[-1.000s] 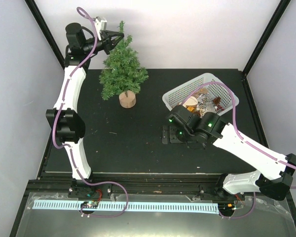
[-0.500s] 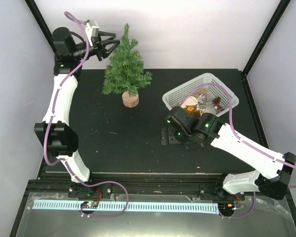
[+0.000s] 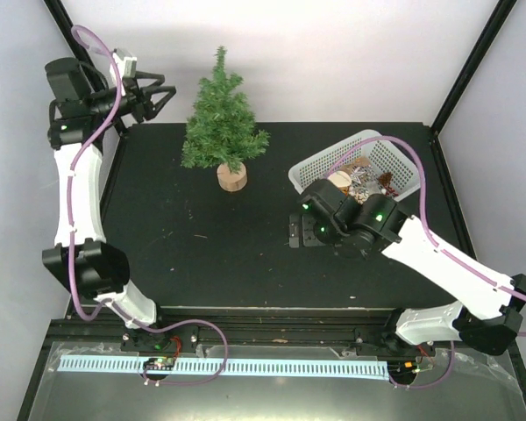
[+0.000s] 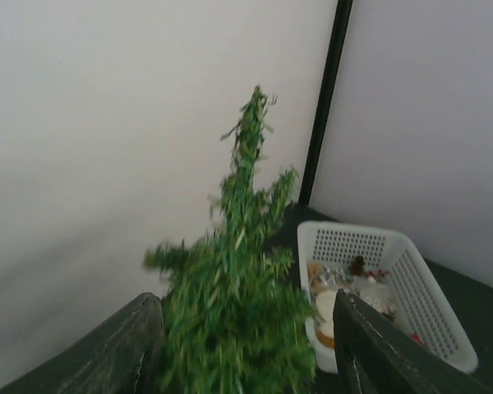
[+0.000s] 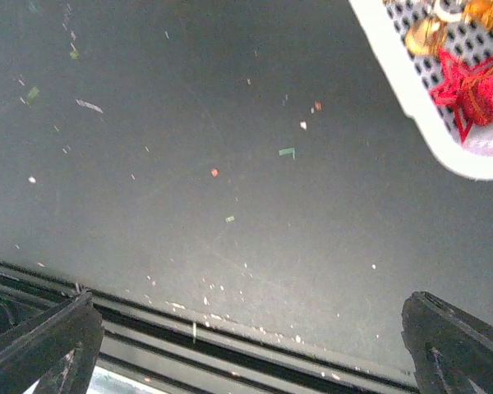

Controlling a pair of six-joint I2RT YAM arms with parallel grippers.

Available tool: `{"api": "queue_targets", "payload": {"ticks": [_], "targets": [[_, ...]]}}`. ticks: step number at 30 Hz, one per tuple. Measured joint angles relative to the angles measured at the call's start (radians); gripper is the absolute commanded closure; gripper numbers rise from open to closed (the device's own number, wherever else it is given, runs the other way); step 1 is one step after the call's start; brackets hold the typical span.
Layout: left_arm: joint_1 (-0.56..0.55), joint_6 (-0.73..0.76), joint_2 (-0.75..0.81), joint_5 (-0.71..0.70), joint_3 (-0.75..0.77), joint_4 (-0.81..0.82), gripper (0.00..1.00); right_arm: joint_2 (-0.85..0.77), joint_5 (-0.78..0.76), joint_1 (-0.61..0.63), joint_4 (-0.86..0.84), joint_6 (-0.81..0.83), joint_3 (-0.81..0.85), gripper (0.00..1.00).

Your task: Decorate the small christmas tree

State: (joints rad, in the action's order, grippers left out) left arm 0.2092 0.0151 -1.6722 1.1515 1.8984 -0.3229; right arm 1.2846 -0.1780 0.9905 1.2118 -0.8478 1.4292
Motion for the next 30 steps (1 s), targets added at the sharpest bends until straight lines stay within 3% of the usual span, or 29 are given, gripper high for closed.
{"api": "queue_targets", "payload": {"ticks": [4, 8, 13, 15, 20, 25, 30], "targets": [[0.008, 0.229, 0.082, -0.027, 0.041, -0.355, 0.46, 0.0, -0.002, -0.062, 0.008, 0.05, 0.09, 0.04], [0.01, 0.439, 0.132, -0.1, 0.115, -0.7, 0.49, -0.001, 0.034, -0.206, 0.005, 0.127, 0.169, 0.13], [0.023, 0.599, 0.177, -0.213, 0.119, -0.967, 0.53, 0.0, 0.109, -0.439, 0.002, 0.23, 0.18, 0.39], [0.026, 0.641, 0.191, -0.257, 0.11, -1.043, 0.63, 0.016, 0.137, -0.513, 0.003, 0.263, 0.182, 0.46], [0.026, 0.702, 0.247, -0.341, -0.005, -1.147, 0.65, 0.122, 0.174, -0.584, -0.014, 0.286, 0.157, 0.54], [0.026, 0.735, 0.273, -0.374, -0.08, -1.195, 0.67, 0.259, 0.226, -0.621, -0.053, 0.269, 0.079, 0.52], [0.026, 0.742, 0.272, -0.347, -0.159, -1.18, 0.68, 0.445, 0.213, -0.667, -0.058, 0.258, 0.154, 0.52]]}}
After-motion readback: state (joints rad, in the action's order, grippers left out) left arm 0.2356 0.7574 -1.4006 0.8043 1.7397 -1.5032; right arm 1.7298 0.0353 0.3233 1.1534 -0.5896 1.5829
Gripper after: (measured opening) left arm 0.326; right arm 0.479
